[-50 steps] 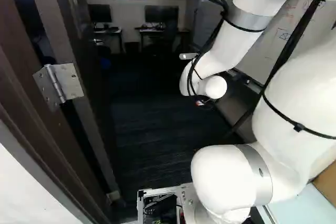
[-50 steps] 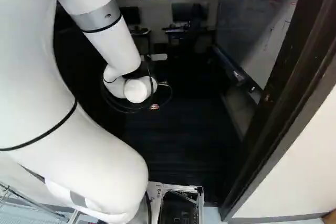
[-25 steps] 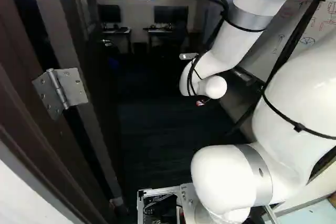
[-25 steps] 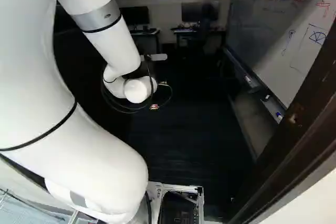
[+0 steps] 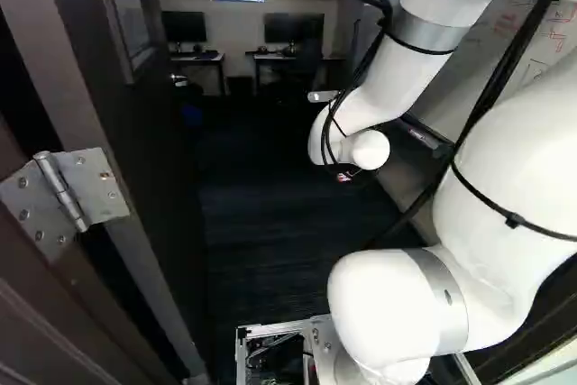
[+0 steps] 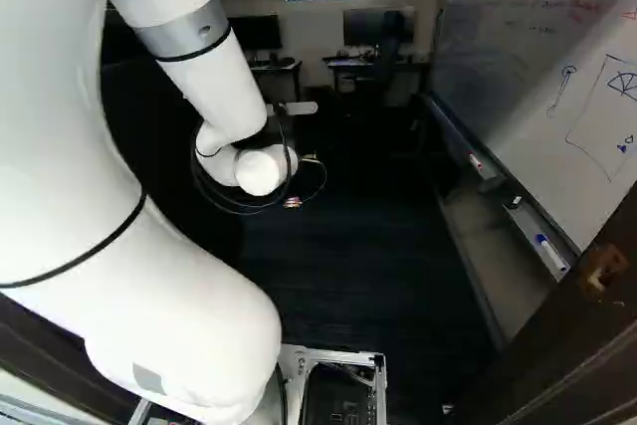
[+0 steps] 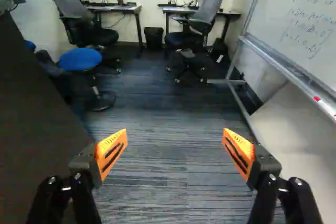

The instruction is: Open the door and move inside

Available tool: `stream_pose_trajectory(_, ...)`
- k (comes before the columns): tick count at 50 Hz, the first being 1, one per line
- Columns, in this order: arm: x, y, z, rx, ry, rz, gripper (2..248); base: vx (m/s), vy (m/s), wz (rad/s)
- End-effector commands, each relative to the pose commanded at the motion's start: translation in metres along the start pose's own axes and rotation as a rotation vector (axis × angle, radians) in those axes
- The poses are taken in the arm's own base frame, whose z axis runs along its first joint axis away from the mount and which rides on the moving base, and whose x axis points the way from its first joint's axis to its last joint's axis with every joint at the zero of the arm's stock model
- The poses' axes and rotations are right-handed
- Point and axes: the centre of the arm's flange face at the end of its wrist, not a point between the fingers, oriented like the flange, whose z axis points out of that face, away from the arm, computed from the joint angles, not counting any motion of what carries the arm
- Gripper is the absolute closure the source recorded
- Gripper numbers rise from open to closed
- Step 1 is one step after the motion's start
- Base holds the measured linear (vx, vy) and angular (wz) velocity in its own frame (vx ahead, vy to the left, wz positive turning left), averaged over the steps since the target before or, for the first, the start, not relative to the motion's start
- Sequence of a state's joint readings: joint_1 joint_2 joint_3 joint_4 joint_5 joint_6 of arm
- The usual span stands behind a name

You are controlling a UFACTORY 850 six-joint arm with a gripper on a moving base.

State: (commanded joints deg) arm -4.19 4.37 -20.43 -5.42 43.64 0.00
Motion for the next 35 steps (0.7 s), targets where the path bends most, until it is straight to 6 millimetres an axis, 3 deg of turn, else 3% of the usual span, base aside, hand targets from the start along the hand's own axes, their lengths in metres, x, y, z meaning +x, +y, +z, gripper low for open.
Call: stream_pose_trajectory(35,0.0,0.0,0.0,0.0,0.0,0.0,3,0.182,0.003,-0.003)
